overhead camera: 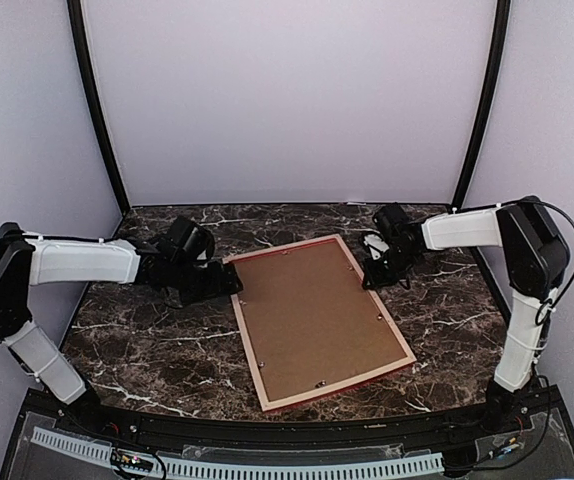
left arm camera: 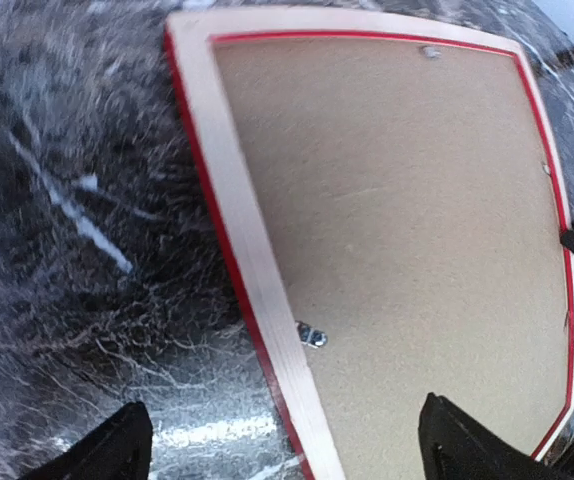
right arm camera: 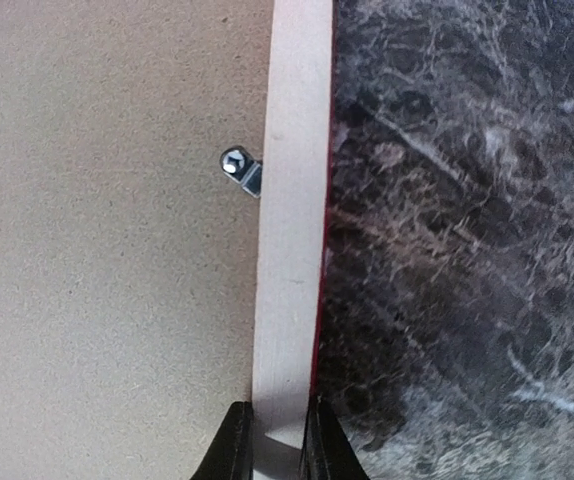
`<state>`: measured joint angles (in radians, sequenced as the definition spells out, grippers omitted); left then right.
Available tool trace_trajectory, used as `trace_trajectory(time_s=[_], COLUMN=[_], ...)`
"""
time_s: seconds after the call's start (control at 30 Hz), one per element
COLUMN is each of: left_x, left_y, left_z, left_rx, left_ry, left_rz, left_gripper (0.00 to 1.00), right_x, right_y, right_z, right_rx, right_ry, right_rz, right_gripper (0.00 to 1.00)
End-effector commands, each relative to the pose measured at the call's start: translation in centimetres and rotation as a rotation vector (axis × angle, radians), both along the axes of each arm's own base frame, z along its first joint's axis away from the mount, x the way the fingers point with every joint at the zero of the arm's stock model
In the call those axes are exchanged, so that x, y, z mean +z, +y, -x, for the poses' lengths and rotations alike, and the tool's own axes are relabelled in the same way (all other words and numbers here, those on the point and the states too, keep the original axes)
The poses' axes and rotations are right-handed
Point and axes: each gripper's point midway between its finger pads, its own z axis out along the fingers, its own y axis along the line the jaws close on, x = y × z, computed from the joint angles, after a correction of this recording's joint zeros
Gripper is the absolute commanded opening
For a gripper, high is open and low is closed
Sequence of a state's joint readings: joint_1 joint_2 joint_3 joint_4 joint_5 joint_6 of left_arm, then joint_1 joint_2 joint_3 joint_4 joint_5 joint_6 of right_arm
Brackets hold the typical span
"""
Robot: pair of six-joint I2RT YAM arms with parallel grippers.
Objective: Put the photo into the frame
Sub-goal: Rotate the photo frame at the center of the board.
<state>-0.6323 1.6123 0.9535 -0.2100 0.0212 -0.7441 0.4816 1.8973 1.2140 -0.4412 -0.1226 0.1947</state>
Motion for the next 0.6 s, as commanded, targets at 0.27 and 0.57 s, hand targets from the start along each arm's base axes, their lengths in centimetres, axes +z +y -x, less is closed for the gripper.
trace_trajectory(time_s=[0.27, 0.57], left_x=[6.7, 1.9], left_y=[-0.4, 0.9], left_z=[-6.1, -10.1], left_rx=[-0.222, -0.285], left_ry=[-0.243, -0.156], left_rz=[-0.164, -0.294], left_gripper=[0.99, 0.97], right_x=[-0.6, -1.8], right_y=[2.5, 5.0], right_z=[-2.4, -2.6], right_rx=[0.373, 0.530], right_ry=[-0.085, -0.033], right_rz=[0.053, -0.017], right_gripper=[0.00, 0.10])
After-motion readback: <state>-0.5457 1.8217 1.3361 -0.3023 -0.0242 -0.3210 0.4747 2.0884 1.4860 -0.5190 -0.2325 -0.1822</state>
